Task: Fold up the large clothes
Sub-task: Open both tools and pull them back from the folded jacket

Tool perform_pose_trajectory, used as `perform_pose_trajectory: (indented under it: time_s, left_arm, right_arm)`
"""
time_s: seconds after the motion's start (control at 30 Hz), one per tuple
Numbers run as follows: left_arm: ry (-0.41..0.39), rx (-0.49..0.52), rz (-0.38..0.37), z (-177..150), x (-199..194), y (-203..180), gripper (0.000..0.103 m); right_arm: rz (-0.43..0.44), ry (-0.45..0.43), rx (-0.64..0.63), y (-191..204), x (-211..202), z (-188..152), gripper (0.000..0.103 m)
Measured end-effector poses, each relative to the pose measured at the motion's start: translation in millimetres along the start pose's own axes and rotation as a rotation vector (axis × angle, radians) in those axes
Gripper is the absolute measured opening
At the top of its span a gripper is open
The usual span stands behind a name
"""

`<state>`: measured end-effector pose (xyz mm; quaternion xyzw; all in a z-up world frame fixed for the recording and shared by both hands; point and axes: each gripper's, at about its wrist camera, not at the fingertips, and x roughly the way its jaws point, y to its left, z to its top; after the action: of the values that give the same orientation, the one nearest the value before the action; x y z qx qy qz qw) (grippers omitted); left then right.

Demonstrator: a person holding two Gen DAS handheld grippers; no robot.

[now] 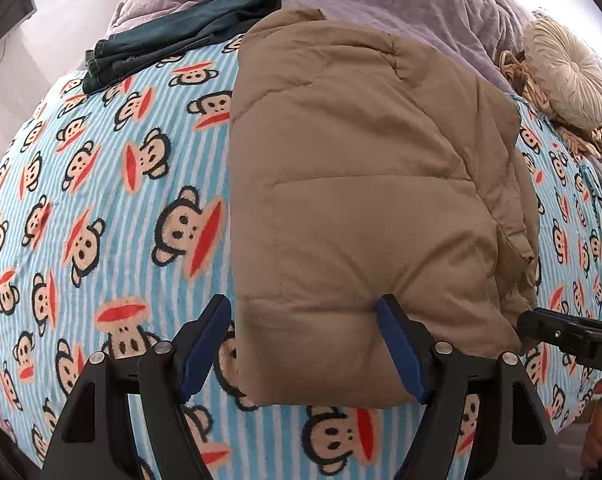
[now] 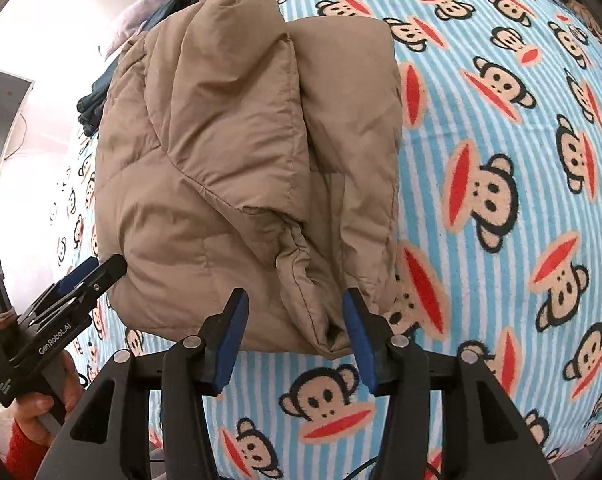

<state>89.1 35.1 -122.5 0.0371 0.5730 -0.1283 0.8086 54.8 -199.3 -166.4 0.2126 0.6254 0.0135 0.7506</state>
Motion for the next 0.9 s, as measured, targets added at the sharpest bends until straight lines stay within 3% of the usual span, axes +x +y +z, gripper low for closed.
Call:
perform_pose_trajectory:
  time_s: [0.53, 0.9]
  left_arm:
    - [0.023, -0.027, -0.025, -12, -12, 6, 0.076]
    - [0.039, -0.047, -0.072, -28, -26, 18, 0.076]
  right_arm:
    - [-0.013, -0.006, -0.001, 3, -9, -14, 0.059]
    - [-0.066, 0.008, 0.016, 9, -16, -32, 0.059]
